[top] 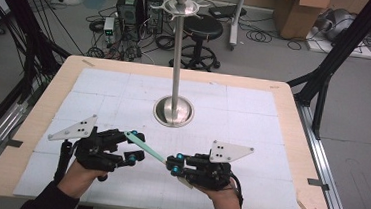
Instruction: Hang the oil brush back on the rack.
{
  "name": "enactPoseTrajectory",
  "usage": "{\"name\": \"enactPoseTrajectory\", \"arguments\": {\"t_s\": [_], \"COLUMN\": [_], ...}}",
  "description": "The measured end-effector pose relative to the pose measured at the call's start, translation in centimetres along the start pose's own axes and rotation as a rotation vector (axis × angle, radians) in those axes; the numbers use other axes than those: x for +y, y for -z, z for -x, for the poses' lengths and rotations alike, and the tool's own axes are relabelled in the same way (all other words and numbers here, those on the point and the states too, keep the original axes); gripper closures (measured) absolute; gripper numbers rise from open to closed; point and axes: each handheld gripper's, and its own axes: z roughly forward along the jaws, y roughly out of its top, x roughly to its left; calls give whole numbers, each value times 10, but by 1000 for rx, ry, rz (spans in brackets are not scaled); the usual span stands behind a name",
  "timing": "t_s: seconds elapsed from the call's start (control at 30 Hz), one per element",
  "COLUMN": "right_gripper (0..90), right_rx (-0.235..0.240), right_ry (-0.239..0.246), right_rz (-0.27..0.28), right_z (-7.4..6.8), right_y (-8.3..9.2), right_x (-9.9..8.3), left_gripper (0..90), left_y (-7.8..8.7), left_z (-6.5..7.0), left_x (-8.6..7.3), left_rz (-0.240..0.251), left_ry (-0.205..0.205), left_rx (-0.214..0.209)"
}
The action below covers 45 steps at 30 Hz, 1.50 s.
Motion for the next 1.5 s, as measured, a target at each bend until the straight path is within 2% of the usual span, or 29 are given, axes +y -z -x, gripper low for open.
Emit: {"name": "enactPoseTrajectory", "arguments": {"t_s": [0.1,0.4,0.57,0.8,1.03,1.23,1.3,1.33,1.37,1.4,1.43,1.47,1.5], "right_gripper": [820,820,819,819,816,807,794,725,725,634,634,557,535], "right_rx": [15,56,76,86,100,94,91,80,80,56,56,18,6], "right_ry": [-8,-16,-24,-24,-15,-5,-14,-25,-25,-41,-41,-36,-36], "right_rz": [4,32,35,39,37,38,32,34,34,30,30,25,20], "right_z": [0,1,2,2,3,2,2,4,4,4,4,4,3], "right_y": [-1,-1,-2,-2,-2,-3,-3,-3,-3,-3,-3,-4,-4], "right_x": [0,-1,-4,-4,-4,-4,-4,-4,-4,-4,-4,-4,-4], "left_gripper": [539,671,719,745,759,762,763,763,764,764,763,764,764], "left_y": [0,0,0,-1,-2,-3,-4,-4,-4,-4,-4,-4,-4], "left_z": [1,1,2,2,7,9,10,12,12,14,14,15,16], "left_x": [1,2,2,2,5,8,9,11,11,14,14,17,19], "left_rz": [5,35,35,47,45,31,19,5,5,-7,-7,-19,-31], "left_ry": [-14,-13,-13,0,-23,-32,-32,-46,-46,-51,-51,-57,-59], "left_rx": [-11,-52,-62,-86,-107,-96,-80,-59,-59,-42,-42,-29,-20]}}
